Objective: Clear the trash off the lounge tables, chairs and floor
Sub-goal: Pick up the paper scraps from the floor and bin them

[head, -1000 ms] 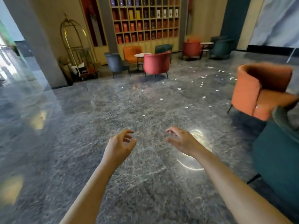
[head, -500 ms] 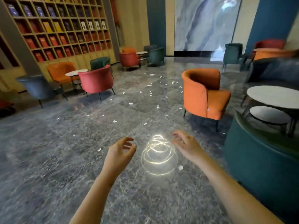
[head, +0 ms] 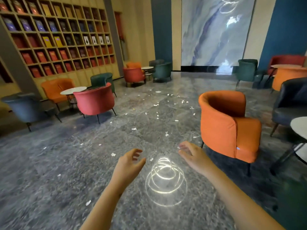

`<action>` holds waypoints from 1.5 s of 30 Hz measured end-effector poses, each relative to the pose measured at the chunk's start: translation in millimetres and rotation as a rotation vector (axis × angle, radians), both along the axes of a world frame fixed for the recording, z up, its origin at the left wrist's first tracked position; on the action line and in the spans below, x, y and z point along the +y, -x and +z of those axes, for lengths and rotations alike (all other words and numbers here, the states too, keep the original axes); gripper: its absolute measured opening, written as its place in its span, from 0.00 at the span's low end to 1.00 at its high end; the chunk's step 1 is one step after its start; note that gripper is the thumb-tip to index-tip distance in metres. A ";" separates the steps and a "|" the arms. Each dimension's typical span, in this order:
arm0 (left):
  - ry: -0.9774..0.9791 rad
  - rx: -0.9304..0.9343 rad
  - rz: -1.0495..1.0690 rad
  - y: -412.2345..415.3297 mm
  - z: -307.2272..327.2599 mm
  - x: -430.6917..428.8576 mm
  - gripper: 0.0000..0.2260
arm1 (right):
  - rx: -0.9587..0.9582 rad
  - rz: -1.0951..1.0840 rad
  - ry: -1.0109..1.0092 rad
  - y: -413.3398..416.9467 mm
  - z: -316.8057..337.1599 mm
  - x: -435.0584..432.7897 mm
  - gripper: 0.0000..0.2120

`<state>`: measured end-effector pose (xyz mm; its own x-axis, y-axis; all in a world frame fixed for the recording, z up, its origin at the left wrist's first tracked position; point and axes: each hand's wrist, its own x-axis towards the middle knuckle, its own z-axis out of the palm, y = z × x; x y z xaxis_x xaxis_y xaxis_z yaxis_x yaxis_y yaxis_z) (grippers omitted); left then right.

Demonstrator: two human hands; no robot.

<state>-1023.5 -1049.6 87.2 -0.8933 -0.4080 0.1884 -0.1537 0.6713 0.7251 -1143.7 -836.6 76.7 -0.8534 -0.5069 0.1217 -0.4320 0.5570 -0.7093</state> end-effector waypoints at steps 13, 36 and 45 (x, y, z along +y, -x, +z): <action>-0.003 0.035 -0.084 398.1 -23.6 -211.7 0.17 | -0.008 -0.078 -0.016 392.1 -7.9 -206.9 0.14; -0.005 -0.047 -0.168 1180.5 -31.1 -425.4 0.23 | -0.103 -0.051 -0.084 1170.9 -26.6 -424.5 0.13; -0.016 0.009 -0.145 1493.7 -60.1 -538.5 0.21 | -0.131 -0.082 -0.106 1475.7 -74.4 -528.4 0.13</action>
